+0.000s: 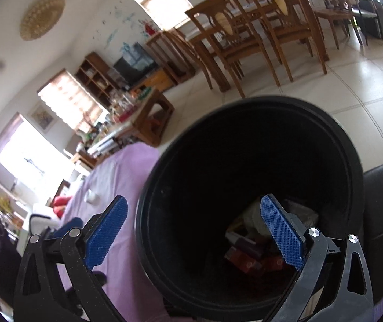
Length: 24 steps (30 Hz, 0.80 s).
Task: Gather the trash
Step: 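Move both open tools back over the table, then grasp the eye-drop bottle with the left tool while the right grasps the white cap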
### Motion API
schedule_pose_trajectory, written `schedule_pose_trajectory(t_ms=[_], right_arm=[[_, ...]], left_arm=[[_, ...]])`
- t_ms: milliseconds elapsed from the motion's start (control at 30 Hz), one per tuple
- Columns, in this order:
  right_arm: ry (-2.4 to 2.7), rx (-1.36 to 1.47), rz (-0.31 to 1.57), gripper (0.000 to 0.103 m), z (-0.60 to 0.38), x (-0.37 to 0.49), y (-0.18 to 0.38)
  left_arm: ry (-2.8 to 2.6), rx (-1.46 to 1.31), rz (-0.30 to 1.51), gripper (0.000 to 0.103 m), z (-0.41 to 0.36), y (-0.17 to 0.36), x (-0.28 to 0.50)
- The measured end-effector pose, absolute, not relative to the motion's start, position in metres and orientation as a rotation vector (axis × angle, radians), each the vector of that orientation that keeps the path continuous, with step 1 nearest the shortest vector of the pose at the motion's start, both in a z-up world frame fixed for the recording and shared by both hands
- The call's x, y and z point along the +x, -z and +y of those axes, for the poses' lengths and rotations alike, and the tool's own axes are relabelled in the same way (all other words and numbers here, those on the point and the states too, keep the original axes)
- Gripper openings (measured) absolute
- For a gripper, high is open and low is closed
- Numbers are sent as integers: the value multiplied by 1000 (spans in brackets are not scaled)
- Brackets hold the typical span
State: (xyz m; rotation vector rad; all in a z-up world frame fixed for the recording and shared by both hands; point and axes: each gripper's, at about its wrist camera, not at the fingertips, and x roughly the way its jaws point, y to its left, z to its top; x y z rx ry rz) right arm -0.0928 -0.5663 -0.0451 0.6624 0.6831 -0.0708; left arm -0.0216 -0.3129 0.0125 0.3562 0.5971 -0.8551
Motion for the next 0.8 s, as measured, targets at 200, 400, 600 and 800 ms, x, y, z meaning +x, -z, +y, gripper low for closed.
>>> schedule_pose_trajectory(t_ms=[200, 400, 600, 800], right_arm=[[44, 562, 738, 98, -514, -63, 41], [-22, 428, 744, 98, -443, -22, 31], [-128, 336, 782, 98, -367, 26, 28], [-209, 212, 811, 94, -294, 75, 25]], left_arm=[[710, 252, 648, 98, -222, -15, 11], [523, 142, 703, 98, -122, -11, 60], [415, 195, 825, 98, -53, 17, 99], [494, 138, 855, 93, -27, 31, 115]])
